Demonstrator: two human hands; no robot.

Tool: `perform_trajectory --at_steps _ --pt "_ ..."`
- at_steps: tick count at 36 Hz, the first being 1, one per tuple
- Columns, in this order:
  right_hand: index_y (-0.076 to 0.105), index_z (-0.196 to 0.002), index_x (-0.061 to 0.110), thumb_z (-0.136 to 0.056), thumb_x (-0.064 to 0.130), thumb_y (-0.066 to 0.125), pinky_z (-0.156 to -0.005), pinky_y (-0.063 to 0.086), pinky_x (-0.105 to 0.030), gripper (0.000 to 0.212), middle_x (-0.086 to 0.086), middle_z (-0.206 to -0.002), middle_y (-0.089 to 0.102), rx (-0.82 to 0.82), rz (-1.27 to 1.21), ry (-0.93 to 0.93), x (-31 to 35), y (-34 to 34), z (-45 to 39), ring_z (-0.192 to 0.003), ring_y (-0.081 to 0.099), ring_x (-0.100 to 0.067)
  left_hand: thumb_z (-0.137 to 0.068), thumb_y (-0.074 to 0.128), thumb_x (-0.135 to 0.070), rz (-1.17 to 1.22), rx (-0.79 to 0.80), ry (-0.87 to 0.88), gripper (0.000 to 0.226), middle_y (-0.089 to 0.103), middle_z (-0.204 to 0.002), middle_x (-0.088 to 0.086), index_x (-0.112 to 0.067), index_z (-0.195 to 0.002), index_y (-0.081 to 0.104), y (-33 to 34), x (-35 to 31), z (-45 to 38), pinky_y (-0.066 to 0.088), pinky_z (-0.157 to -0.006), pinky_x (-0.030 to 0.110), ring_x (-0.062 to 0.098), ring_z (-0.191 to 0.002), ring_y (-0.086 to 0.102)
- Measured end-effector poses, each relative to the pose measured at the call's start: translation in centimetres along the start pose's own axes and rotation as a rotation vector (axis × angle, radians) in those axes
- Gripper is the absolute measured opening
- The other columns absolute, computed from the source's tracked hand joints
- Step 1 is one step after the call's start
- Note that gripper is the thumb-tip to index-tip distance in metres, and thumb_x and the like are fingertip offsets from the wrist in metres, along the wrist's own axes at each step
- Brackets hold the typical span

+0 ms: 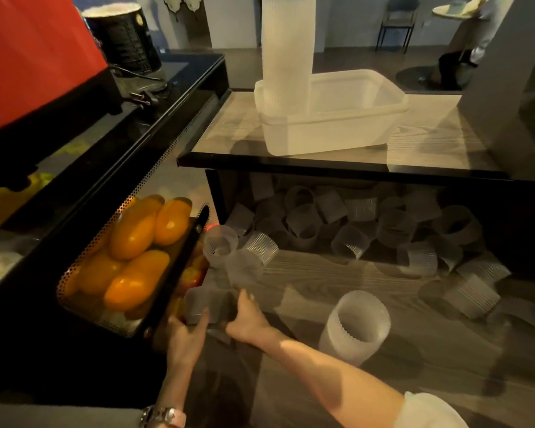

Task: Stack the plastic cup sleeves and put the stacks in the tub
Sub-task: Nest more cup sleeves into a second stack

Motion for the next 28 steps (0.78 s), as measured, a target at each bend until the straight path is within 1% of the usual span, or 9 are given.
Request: perform_trajectory --at_steps 5,8,10,12,14,19,22,26,28 --pt "0.017 -0.148 0.015 -0.086 0.01 0.06 -0.118 0.016 -0.038 0.075 -0.005 -0.157 0.013 -0.019 0.396 -0.394 6.1 -0.4 0.3 -0.144 0.008 -0.022 -0.094 0.05 -0.034 0.381 0.119 -0.177 0.041 0.055 -0.124 0.02 -0.005 -0.124 0.051 2.7 1.4 0.6 0.044 -0.089 0.037 0.028 -0.105 0.054" --pt "0.021 -0.147 0.013 -0.09 0.006 0.054 -0.117 0.015 -0.042 0.066 -0.006 -0.156 0.015 0.062 0.545 -0.428 6.5 0.7 -0.2 -0.145 0.002 -0.021 -0.096 0.045 -0.037 0.602 0.166 -0.27 0.05 0.051 -0.131 0.018 -0.004 -0.133 0.044 3.9 2.0 0.8 0.042 -0.098 0.039 0.029 -0.117 0.05" --pt "0.027 -0.144 0.011 -0.09 0.009 0.055 -0.115 0.023 -0.041 0.061 -0.012 -0.15 0.028 0.084 0.579 -0.386 6.1 0.9 -0.4 -0.143 0.015 -0.026 -0.094 0.048 -0.036 0.676 0.142 -0.278 0.055 0.047 -0.136 0.02 -0.004 -0.138 0.037 3.9 2.1 0.5 0.039 -0.104 0.042 0.032 -0.124 0.047" --pt "0.033 -0.14 0.011 -0.087 0.012 0.06 -0.109 0.033 -0.039 0.059 -0.015 -0.142 0.039 0.049 0.499 -0.329 5.4 0.3 -0.4 -0.133 0.035 -0.031 -0.093 0.053 -0.031 0.703 0.088 -0.257 0.057 0.046 -0.137 0.02 -0.006 -0.14 0.034 3.7 2.0 0.2 0.04 -0.102 0.041 0.032 -0.123 0.047" --pt "0.036 -0.136 0.012 -0.085 0.015 0.064 -0.106 0.038 -0.039 0.059 -0.014 -0.136 0.043 0.002 0.375 -0.285 4.6 -0.7 -0.2 -0.126 0.043 -0.031 -0.09 0.058 -0.023 0.668 0.032 -0.195 0.06 0.044 -0.138 0.019 -0.007 -0.141 0.03 3.2 1.5 0.2 0.042 -0.098 0.041 0.033 -0.123 0.047" --pt "0.029 -0.137 0.022 -0.081 0.01 0.065 -0.103 0.042 -0.042 0.068 -0.004 -0.146 0.024 -0.141 0.185 -0.169 0.7 -2.6 1.1 -0.128 0.042 -0.027 -0.078 0.071 -0.005 0.529 0.056 -0.003 0.069 0.048 -0.134 0.012 -0.009 -0.138 0.036 3.7 -0.4 0.3 0.043 -0.085 0.028 0.017 -0.113 0.049" --pt "0.02 -0.144 0.026 -0.081 0.009 0.066 -0.107 0.039 -0.039 0.08 0.0 -0.149 0.018 -0.204 0.082 -0.114 -2.0 -3.4 2.3 -0.133 0.036 -0.022 -0.072 0.07 0.01 0.478 0.151 0.037 0.059 0.055 -0.124 0.014 -0.005 -0.125 0.049 5.8 -1.1 1.4 0.045 -0.084 0.031 0.015 -0.104 0.052" --pt "0.022 -0.14 0.026 -0.081 0.013 0.067 -0.104 0.04 -0.032 0.076 -0.001 -0.144 0.034 -0.224 0.034 -0.027 -5.2 -4.1 3.4 -0.129 0.041 -0.017 -0.069 0.068 0.017 0.445 0.216 0.066 0.048 0.057 -0.111 0.005 -0.015 -0.102 0.053 8.3 -1.1 2.6 0.047 -0.08 0.025 0.013 -0.098 0.054" --pt "0.024 -0.137 0.029 -0.081 0.017 0.068 -0.103 0.041 -0.03 0.072 0.002 -0.137 0.045 -0.22 -0.017 0.01 -6.2 -4.2 3.8 -0.126 0.045 -0.015 -0.068 0.067 0.019 0.459 0.257 0.044 0.048 0.057 -0.107 0.004 -0.018 -0.096 0.052 9.2 -0.8 2.7 0.046 -0.089 0.032 0.02 -0.107 0.054"
Point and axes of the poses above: each hand's wrist, its own z-axis away from the middle knuckle, its own y-axis out of the palm, x = y × z, the point moved 10 cm from there along -z, towards the middle knuckle
